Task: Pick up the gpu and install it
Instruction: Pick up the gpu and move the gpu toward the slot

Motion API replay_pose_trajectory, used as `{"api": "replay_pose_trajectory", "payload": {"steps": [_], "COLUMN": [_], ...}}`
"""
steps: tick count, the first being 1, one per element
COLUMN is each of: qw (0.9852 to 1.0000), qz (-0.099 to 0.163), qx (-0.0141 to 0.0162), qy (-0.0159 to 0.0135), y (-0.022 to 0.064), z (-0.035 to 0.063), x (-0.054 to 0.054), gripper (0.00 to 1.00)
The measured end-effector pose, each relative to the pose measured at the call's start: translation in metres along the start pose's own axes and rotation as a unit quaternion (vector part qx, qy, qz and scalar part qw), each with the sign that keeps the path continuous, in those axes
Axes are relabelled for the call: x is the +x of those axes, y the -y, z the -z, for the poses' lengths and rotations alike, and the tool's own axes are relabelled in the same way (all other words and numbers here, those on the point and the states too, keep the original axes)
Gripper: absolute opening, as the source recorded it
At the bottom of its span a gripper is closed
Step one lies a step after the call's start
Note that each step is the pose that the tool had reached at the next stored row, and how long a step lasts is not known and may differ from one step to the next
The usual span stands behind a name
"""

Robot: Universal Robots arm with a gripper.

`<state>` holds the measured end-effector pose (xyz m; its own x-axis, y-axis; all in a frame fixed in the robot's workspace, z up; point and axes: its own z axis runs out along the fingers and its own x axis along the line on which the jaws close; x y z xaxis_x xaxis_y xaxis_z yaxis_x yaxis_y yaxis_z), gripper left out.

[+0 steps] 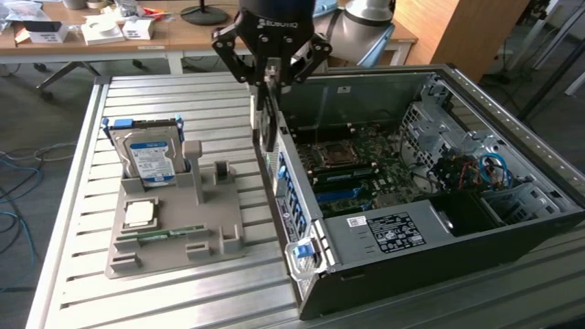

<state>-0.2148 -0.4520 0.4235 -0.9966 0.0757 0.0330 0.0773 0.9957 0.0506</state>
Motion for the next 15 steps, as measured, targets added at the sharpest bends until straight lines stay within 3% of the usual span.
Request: {"api": "replay_pose_trajectory", "payload": {"steps": [15], "qw": [1.0000], "qz": [0.000], "qx": [-0.0069], "qy": [-0.0005], "y": [-0.0047], "z": [0.0017], "x": [-0.060], "gripper": [0.26]}}
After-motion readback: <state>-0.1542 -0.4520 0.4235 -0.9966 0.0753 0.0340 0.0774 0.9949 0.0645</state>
